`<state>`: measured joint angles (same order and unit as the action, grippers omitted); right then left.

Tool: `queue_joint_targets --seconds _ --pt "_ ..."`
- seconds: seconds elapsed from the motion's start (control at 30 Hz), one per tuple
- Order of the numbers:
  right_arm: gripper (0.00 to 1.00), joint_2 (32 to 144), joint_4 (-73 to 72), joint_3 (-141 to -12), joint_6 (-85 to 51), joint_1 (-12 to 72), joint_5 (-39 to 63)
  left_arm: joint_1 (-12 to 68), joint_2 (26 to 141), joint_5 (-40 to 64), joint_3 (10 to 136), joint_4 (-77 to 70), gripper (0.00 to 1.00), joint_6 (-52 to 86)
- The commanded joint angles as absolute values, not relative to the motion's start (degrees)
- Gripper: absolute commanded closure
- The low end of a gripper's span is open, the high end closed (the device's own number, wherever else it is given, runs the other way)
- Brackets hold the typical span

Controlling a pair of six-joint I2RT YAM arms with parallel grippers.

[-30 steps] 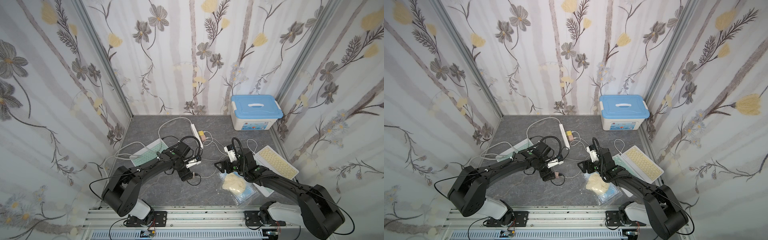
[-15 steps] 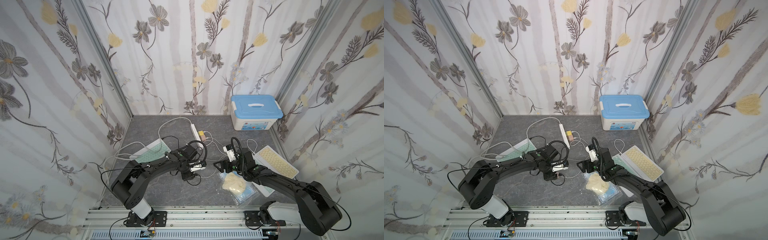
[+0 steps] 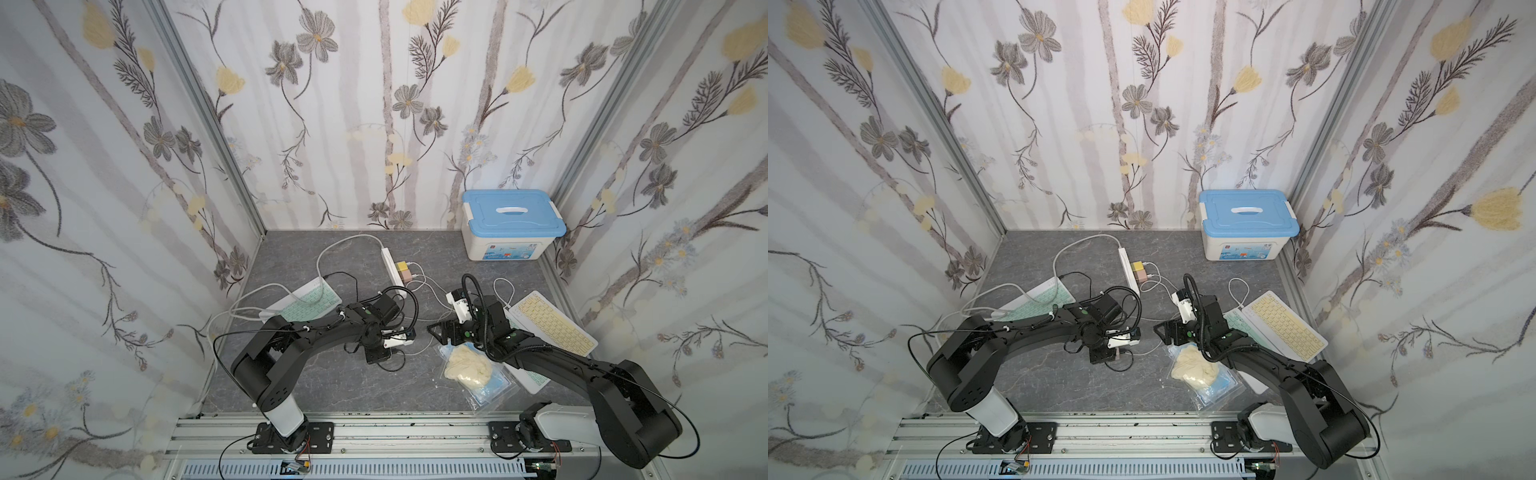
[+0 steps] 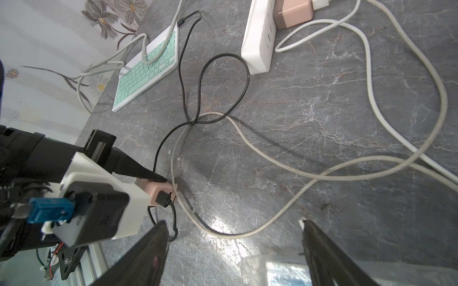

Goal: Unplug the wireless keyboard
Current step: Pick up the plug from the center of the board, then remove the power cord from the plug.

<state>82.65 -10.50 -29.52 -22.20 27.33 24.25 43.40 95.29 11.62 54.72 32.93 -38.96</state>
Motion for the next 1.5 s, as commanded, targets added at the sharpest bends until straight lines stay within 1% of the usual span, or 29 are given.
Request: queue_joint_targets --seconds 0.0,0.23,0.37,0.47,0.7,0.8,0.87,0.97,1.07,1.23,1.33,1.47 --pt "0.16 82.8 -13.4 -29.8 -22.5 27.2 24.4 43.4 94.2 11.3 54.5 32.8 0.73 -40.0" --pt "0.16 82.7 -14.6 -29.3 -23.1 26.8 25.1 43.4 91.4 11.9 54.7 33.3 0.85 -39.5" --pt "0.16 81.5 -14.8 -29.4 -23.7 26.4 26.0 43.3 87.1 13.6 55.3 33.9 0.92 -38.4" --pt "0.16 80.0 -14.5 -30.3 -24.3 25.9 27.3 42.9 82.5 15.2 55.4 33.4 0.95 -37.0" --pt "0.15 77.4 -12.9 -34.7 -26.1 25.2 30.1 39.1 70.6 19.0 55.6 28.3 0.96 -31.9" --pt "0.16 76.8 -13.4 -36.4 -27.4 25.2 32.9 36.9 68.3 21.2 58.2 29.8 0.97 -31.4" --pt "0.17 76.2 -14.2 -37.5 -27.6 25.2 36.0 36.0 68.2 23.1 61.0 32.1 1.0 -33.3" --pt "0.18 74.8 -15.9 -39.4 -26.8 25.6 40.7 33.9 70.3 28.3 66.5 37.0 1.0 -36.0" --pt "0.2 74.4 -13.8 -42.8 -25.2 26.2 42.6 32.6 71.8 30.4 69.2 38.8 1.0 -39.0" --pt "0.23 73.6 -9.9 -46.6 -19.4 29.8 40.9 31.4 71.8 32.6 69.1 39.8 1.0 -42.0" --pt "0.24 75.1 -9.6 -48.4 -19.5 30.8 40.5 31.2 71.7 35.6 67.2 38.2 1.0 -41.4" --pt "0.3 79.3 -9.0 -52.3 -20.9 33.1 39.9 31.1 71.1 35.4 65.0 36.4 1.0 -40.7"
